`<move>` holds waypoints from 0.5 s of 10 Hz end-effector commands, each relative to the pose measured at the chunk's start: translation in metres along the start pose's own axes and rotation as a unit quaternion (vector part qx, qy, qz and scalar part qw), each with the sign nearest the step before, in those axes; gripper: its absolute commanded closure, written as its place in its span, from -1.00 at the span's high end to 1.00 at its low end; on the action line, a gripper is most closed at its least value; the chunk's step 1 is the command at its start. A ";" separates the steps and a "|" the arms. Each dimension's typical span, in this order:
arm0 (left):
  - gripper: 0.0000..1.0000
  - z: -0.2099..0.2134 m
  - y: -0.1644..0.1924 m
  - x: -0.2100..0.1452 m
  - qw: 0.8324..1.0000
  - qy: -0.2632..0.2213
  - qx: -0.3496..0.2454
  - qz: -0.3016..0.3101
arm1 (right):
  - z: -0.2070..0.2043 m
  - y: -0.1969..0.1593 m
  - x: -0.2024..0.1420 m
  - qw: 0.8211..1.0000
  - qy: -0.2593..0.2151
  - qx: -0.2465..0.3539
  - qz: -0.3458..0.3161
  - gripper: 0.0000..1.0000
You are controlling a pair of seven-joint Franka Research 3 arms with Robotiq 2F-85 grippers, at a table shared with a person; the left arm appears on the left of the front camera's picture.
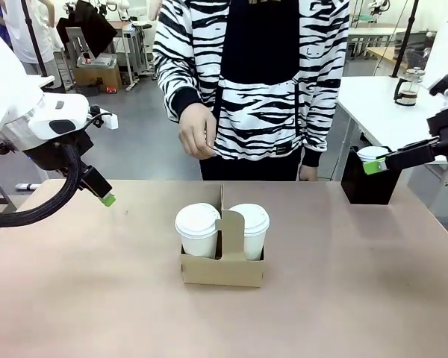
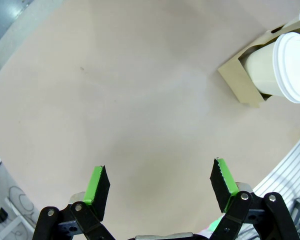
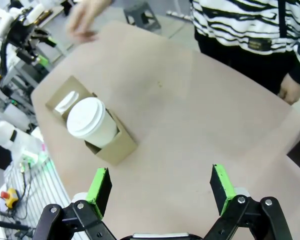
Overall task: Pour a drink into a cup and package it in a carrier.
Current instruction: Insert the held 600 ml Paper Cup into the Cup Carrier.
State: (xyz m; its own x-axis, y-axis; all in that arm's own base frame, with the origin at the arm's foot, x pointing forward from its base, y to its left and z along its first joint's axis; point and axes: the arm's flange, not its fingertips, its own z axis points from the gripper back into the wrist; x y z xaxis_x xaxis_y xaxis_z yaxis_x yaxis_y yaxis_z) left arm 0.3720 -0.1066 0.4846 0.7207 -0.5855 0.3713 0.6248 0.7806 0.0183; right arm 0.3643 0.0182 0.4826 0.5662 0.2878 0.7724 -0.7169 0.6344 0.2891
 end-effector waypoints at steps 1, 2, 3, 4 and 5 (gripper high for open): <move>1.00 -0.001 0.001 -0.001 1.000 0.002 0.003 0.003 | 0.001 0.002 -0.001 1.000 0.010 -0.007 -0.011 1.00; 1.00 -0.001 0.001 -0.001 1.000 0.002 0.003 0.003 | 0.001 0.002 -0.001 1.000 0.010 -0.007 -0.011 1.00; 1.00 -0.001 0.001 -0.001 1.000 0.002 0.003 0.003 | 0.001 0.002 -0.001 1.000 0.010 -0.007 -0.011 1.00; 1.00 -0.001 0.001 -0.001 1.000 0.002 0.003 0.003 | 0.001 0.002 -0.001 1.000 0.010 -0.007 -0.011 1.00; 1.00 -0.001 0.001 -0.001 1.000 0.002 0.003 0.003 | 0.001 0.002 -0.001 1.000 0.010 -0.007 -0.011 1.00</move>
State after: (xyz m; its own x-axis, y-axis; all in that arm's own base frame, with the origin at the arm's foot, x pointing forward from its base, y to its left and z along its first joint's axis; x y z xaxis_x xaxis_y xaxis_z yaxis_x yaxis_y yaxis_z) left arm 0.3720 -0.1066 0.4846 0.7207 -0.5855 0.3713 0.6248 0.7806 0.0183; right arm 0.3643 0.0191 0.4827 0.5669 0.2881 0.7717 -0.7166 0.6345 0.2896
